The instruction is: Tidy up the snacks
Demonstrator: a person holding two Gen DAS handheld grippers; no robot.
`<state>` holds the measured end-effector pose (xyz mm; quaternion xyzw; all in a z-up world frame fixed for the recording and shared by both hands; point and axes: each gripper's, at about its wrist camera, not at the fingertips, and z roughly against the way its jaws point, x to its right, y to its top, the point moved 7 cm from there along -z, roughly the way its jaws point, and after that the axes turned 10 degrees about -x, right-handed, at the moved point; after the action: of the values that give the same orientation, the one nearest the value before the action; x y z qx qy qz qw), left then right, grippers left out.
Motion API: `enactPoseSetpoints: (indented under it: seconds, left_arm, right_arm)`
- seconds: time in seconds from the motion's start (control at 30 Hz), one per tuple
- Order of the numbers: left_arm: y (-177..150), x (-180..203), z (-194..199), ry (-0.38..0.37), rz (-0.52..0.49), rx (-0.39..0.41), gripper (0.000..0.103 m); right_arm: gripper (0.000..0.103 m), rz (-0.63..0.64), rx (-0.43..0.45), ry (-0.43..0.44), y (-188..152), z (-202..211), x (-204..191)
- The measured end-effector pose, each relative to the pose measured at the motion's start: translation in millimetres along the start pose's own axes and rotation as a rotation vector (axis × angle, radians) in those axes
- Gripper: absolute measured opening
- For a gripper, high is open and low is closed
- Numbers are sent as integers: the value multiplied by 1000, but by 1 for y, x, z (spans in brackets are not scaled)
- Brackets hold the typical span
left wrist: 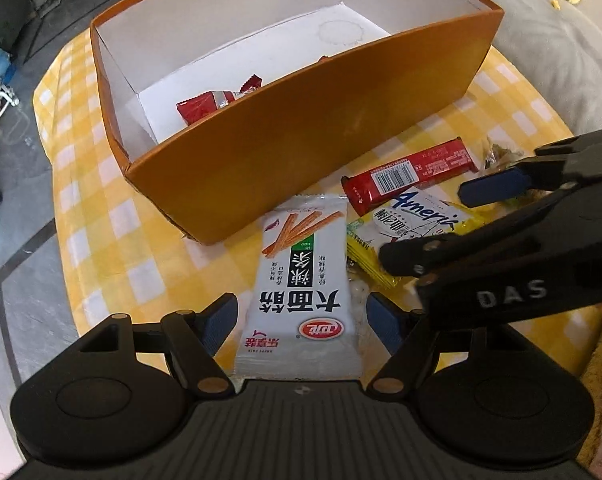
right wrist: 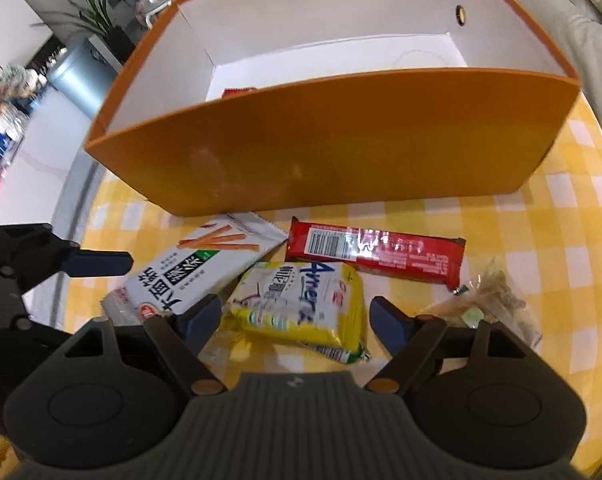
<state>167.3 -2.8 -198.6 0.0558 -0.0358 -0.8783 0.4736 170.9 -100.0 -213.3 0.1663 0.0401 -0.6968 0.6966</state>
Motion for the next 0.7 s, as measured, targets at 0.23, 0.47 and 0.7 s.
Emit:
enactPoseSetpoints:
  seconds: [0.23,0.47,0.7]
  left_arm:
    - [4,0,-6,-7,-19,1,86]
    - [16,1,-11,38,-41,10,87]
    - [26,1,-25,8,33,-30,86]
  right_arm:
    - [64,-8,-39,4,4,-12,3]
    - [58,-15,-42,-33,-5,-3,19]
    - [60,-53,-50,-35,-11,2,38]
